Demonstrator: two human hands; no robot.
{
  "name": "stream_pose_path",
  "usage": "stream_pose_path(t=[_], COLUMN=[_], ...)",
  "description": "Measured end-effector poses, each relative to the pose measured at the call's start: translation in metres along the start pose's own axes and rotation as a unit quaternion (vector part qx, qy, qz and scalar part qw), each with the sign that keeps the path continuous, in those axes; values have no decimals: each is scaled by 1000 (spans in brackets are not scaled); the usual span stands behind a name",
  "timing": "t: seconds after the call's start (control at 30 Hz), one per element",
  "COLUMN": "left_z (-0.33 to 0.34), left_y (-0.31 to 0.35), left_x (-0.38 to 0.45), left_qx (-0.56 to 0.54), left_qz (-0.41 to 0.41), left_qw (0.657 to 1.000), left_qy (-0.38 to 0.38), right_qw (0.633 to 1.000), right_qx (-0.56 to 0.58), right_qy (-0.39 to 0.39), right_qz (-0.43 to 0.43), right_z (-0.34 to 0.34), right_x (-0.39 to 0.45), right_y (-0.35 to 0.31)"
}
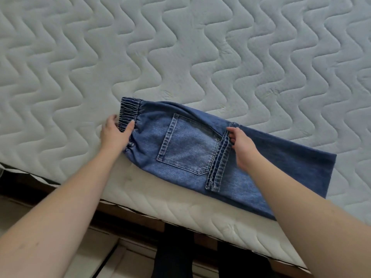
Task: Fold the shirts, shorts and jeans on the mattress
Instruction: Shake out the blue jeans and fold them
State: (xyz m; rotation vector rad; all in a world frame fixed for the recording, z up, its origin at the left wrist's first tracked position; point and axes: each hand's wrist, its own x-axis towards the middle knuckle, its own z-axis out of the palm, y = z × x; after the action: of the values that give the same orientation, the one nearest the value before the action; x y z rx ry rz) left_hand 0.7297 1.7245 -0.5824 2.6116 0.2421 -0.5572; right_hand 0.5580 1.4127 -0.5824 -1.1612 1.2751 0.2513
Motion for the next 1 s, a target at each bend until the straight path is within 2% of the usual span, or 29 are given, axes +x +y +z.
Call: stream_pose_path(t=[0.07, 0.17, 0.27, 0.33, 0.5, 0.63, 0.73, 0.83, 0.9, 1.0], left_z=[-6, -17, -31, -46, -102, -117, -111, -90, -70, -34], left_y=[-2, 5, 21, 35, 83, 133, 176, 214, 235, 260], left_x=[12, 16, 6, -10, -82, -136, -170, -200, -217, -235], left_qx=[-37, -167, -212, -200, -83, -7, -20, -42, -30, 3], left_qz=[-14, -56, -46, -9, 97, 192, 253, 290, 319, 342], left_qw=[997, 967, 951, 956, 951, 945, 926, 897, 882, 867], left_qy=[-71, -185, -221, -217, -281, -264, -280, -330, -347, -364], right_qw=[1000, 999, 998, 998, 996, 997, 995, 984, 971, 947], right_qx=[-8, 18, 51, 61, 75, 58, 44, 86, 150, 261], right_qy=[9, 31, 23, 11, -17, -43, -83, -153, -184, -187], right_qz=[-15, -28, -25, -32, -34, -30, -26, -13, 15, 24], right_z=[0, 0, -2, -2, -6, -13, -20, -32, -44, -69], right_x=[1, 2, 3, 4, 1, -5, -8, -10, -16, -26], right_y=[2, 5, 7, 9, 9, 5, 2, 2, 3, 7])
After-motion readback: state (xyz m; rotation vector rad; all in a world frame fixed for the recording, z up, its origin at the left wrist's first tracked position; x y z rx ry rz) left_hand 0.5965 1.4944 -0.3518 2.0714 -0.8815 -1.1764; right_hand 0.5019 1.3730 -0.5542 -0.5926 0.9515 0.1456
